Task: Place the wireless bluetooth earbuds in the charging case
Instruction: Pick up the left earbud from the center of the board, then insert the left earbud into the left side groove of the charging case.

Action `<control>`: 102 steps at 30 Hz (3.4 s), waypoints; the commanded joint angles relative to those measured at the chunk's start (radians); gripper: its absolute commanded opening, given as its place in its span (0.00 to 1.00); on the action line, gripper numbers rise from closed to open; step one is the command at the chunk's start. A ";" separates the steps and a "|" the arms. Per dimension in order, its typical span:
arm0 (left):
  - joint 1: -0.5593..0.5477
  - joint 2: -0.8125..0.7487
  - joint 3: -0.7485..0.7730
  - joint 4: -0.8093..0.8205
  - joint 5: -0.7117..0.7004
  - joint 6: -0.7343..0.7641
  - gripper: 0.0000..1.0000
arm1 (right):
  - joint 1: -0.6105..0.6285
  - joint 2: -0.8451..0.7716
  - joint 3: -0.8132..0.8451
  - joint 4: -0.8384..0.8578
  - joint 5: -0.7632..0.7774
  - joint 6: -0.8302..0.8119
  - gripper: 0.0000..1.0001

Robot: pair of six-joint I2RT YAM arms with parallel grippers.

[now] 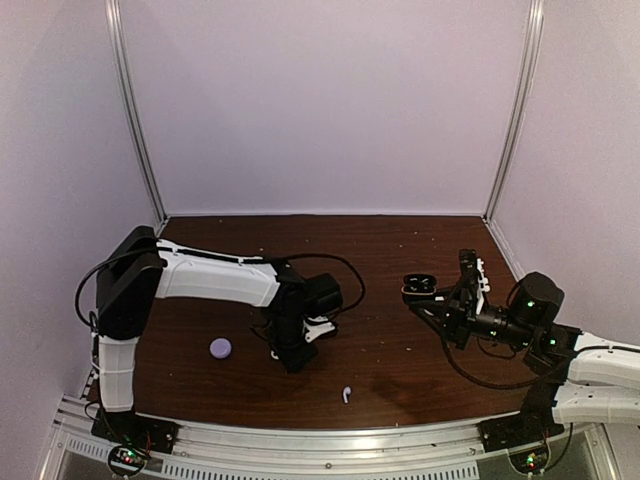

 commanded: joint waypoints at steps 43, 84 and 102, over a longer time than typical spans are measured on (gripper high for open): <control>-0.202 -0.871 -0.518 1.233 0.040 0.265 0.10 | 0.112 0.232 0.092 0.328 -0.168 -0.169 0.00; -0.253 -0.664 -0.436 1.263 0.045 0.257 0.07 | 0.205 0.272 0.146 0.282 -0.195 -0.226 0.00; -0.251 -0.677 -0.444 1.191 0.110 0.255 0.07 | 0.205 0.239 0.134 0.286 -0.190 -0.226 0.00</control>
